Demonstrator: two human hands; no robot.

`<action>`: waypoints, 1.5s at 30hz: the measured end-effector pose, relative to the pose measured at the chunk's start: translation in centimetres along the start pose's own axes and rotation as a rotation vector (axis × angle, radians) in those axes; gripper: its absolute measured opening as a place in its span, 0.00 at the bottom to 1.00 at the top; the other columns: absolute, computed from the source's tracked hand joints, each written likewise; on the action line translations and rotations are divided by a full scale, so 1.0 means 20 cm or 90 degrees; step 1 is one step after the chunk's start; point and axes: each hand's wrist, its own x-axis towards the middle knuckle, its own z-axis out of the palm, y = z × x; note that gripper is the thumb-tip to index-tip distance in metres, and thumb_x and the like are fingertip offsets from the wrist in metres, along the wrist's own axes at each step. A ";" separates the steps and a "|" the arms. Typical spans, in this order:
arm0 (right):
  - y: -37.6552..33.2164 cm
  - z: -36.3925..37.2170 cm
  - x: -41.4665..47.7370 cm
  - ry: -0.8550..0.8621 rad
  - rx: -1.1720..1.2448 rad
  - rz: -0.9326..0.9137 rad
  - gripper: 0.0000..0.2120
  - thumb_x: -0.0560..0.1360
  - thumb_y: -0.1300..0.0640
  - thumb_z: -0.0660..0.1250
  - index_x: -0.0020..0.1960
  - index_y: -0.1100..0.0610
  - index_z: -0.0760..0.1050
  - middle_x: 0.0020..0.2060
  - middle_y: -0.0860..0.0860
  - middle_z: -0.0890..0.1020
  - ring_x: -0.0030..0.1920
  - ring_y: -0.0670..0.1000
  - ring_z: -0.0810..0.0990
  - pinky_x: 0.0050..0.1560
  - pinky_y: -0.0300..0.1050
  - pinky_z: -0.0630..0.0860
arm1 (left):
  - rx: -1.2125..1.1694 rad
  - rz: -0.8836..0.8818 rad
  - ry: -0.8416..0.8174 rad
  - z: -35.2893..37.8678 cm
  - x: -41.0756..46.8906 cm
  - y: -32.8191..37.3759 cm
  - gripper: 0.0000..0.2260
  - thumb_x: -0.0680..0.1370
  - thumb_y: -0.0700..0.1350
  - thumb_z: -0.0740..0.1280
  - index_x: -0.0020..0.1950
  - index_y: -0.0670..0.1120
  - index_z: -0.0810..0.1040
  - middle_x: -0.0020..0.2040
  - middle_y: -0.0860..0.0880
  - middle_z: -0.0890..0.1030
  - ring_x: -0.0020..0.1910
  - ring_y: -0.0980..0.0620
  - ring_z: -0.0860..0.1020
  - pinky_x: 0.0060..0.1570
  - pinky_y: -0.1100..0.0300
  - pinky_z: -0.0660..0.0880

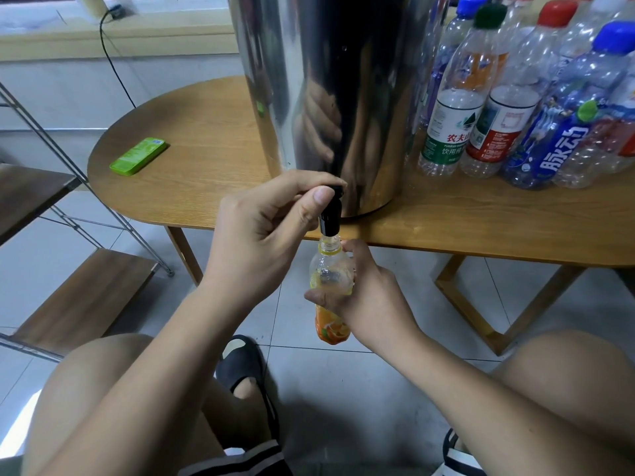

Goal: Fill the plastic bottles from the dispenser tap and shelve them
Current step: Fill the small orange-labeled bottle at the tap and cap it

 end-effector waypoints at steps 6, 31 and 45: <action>0.00 0.00 0.00 -0.003 0.000 -0.004 0.39 0.70 0.36 0.82 0.72 0.44 0.65 0.58 0.53 0.85 0.57 0.62 0.83 0.53 0.52 0.81 | -0.002 -0.005 -0.001 0.00 0.00 0.00 0.11 0.88 0.48 0.68 0.62 0.44 0.87 0.52 0.45 0.88 0.49 0.44 0.87 0.47 0.41 0.85; 0.02 0.01 0.01 -0.006 -0.005 0.002 0.38 0.70 0.36 0.82 0.71 0.41 0.64 0.58 0.53 0.86 0.57 0.61 0.83 0.53 0.53 0.81 | -0.006 -0.012 -0.002 0.00 0.00 0.00 0.11 0.88 0.49 0.68 0.63 0.45 0.87 0.53 0.45 0.88 0.49 0.44 0.87 0.48 0.40 0.85; 0.02 0.00 0.01 -0.014 0.003 0.000 0.38 0.70 0.35 0.81 0.71 0.41 0.65 0.58 0.54 0.86 0.57 0.61 0.83 0.53 0.52 0.81 | -0.015 -0.012 0.002 0.00 0.00 0.01 0.11 0.87 0.47 0.68 0.62 0.44 0.87 0.53 0.47 0.88 0.52 0.45 0.87 0.49 0.41 0.85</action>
